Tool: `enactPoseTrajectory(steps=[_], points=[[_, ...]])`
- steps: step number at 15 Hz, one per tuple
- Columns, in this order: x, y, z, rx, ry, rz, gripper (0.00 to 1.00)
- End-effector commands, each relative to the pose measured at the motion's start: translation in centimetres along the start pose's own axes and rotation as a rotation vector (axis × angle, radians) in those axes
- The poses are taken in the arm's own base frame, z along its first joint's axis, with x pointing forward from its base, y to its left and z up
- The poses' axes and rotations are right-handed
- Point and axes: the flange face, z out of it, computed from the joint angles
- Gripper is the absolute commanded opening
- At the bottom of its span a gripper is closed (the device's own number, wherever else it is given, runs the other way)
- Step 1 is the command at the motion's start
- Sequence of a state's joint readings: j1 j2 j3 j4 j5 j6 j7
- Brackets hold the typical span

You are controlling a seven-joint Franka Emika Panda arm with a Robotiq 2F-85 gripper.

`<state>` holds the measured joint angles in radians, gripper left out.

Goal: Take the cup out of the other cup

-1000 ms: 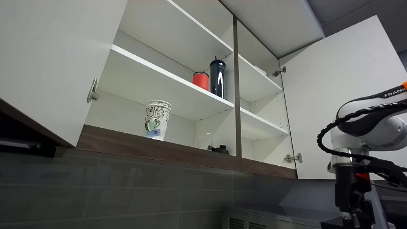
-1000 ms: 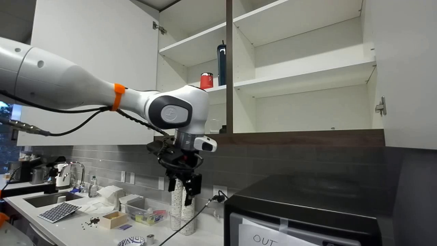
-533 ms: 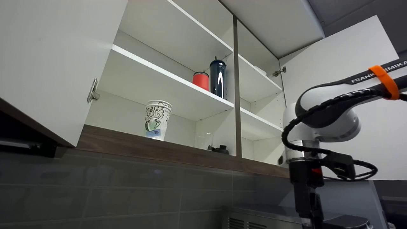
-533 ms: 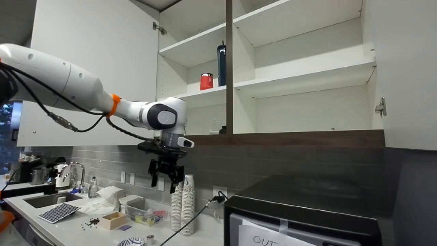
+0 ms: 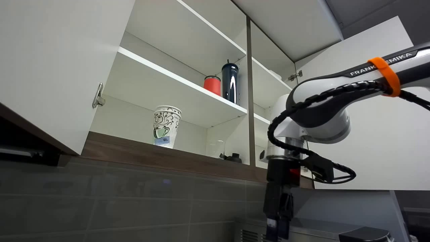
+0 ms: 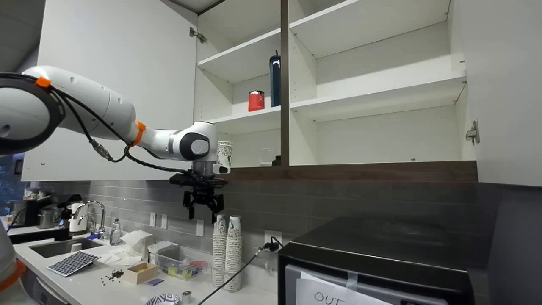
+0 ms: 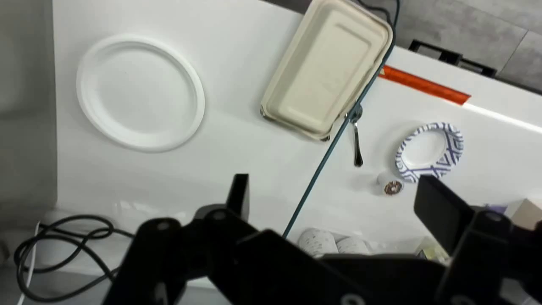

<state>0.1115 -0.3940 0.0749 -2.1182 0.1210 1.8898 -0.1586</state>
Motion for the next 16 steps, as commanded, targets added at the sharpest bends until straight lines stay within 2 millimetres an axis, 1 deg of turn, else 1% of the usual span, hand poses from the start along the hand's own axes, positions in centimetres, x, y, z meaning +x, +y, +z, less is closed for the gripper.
enactPoseTrajectory(steps=[1,3,4,6,10,13,16], points=[[2.3,-1.0,-2.2,0.025,0.085,0.085,1.0],[2.6,-1.8,-1.9,0.045,0.023,0.087,1.0],[1.7,-1.1,-2.2,0.02,0.065,0.06,1.0],[2.1,-1.5,-2.1,0.025,0.051,0.069,1.0],[2.5,-1.5,-1.8,0.026,0.045,0.073,1.0],[3.6,-2.1,-3.6,0.142,0.078,0.098,1.0],[5.1,-3.0,-6.6,0.206,0.1,0.112,1.0]])
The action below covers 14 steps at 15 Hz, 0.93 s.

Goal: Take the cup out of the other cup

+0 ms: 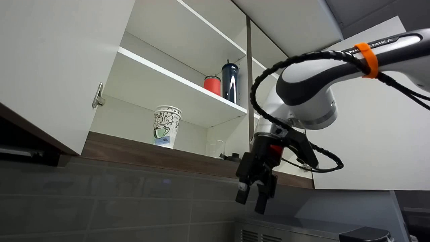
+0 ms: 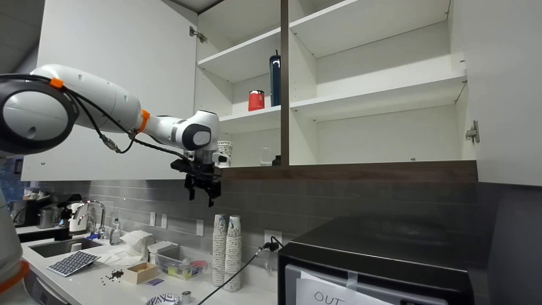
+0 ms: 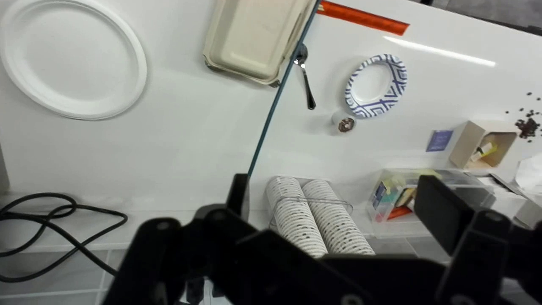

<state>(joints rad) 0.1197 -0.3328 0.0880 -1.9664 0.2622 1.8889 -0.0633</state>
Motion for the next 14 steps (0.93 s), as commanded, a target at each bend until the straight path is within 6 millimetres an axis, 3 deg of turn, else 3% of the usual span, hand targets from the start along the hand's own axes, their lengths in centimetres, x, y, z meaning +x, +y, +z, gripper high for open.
enactPoseTrajectory(steps=[1,6,9,10,12,14], points=[[2.3,-2.0,-3.2,0.093,-0.004,0.016,1.0],[4.4,-6.3,-8.5,0.155,0.039,0.033,1.0],[5.1,-9.4,-10.2,0.162,0.036,-0.013,1.0],[4.2,-7.8,-9.8,0.142,0.074,-0.002,1.0],[4.6,-9.3,-10.3,0.151,0.064,-0.021,1.0],[4.9,-9.4,-10.3,0.154,0.062,-0.024,1.0]])
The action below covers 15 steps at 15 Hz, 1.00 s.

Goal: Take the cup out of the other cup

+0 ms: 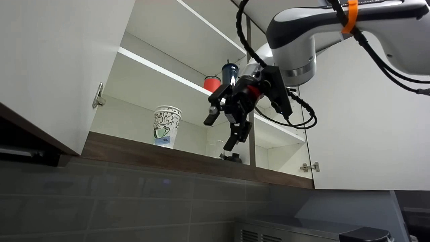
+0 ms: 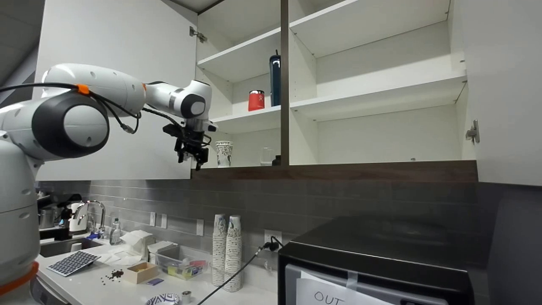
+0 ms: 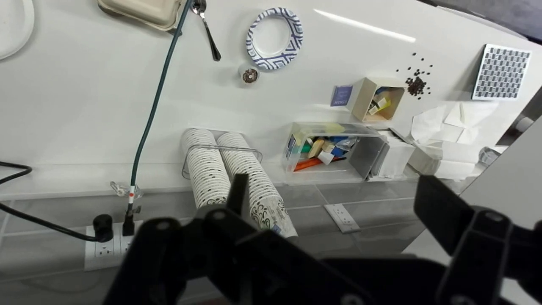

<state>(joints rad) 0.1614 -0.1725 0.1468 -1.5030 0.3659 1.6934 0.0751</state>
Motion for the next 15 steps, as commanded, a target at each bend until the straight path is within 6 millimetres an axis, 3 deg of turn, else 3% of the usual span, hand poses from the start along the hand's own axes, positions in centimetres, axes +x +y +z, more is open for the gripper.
enactPoseTrajectory(steps=[1,5,6,15], points=[[0.2,0.0,0.0,0.0,-0.002,0.001,1.0],[1.5,0.5,2.3,-0.181,0.085,-0.08,1.0],[1.0,0.4,0.7,-0.11,0.049,-0.037,1.0],[1.3,0.4,0.7,-0.12,0.063,-0.042,1.0]])
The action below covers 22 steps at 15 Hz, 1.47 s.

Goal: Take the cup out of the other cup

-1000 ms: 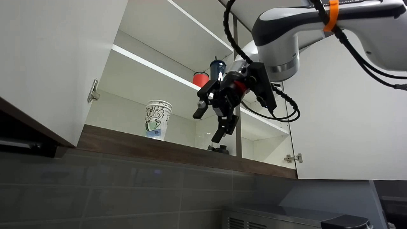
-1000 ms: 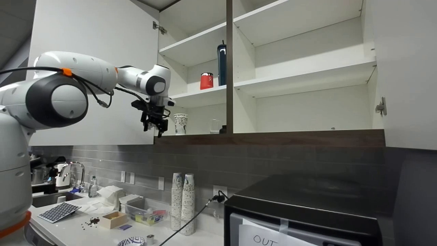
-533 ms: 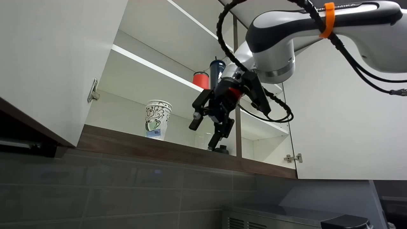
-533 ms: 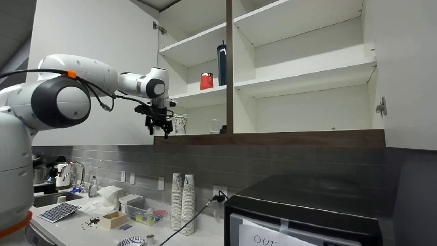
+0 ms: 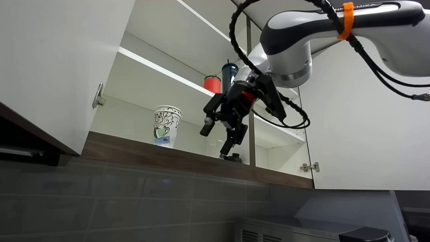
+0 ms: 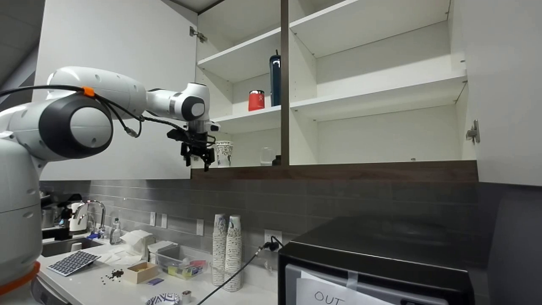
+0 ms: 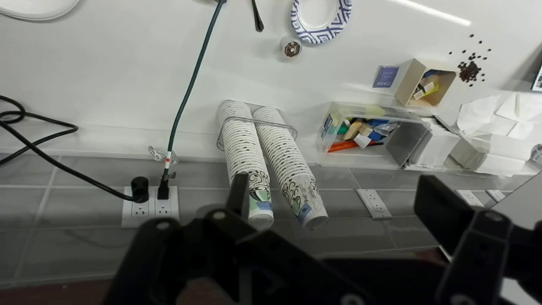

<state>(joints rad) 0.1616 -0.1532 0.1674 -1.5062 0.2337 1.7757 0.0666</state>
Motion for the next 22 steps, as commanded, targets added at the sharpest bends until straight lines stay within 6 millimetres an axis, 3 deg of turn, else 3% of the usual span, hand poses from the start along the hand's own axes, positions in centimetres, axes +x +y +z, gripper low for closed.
enactPoseTrajectory(steps=[1,6,12,16,22], points=[[0.1,0.0,-0.1,0.0,-0.001,0.0,1.0],[1.7,-0.5,-1.0,-0.045,0.053,0.252,1.0],[4.2,-3.9,-4.6,-0.028,0.236,0.516,1.0],[6.2,-5.9,-5.9,-0.019,0.393,0.536,1.0],[9.1,-6.0,-4.9,-0.06,0.52,0.501,1.0]])
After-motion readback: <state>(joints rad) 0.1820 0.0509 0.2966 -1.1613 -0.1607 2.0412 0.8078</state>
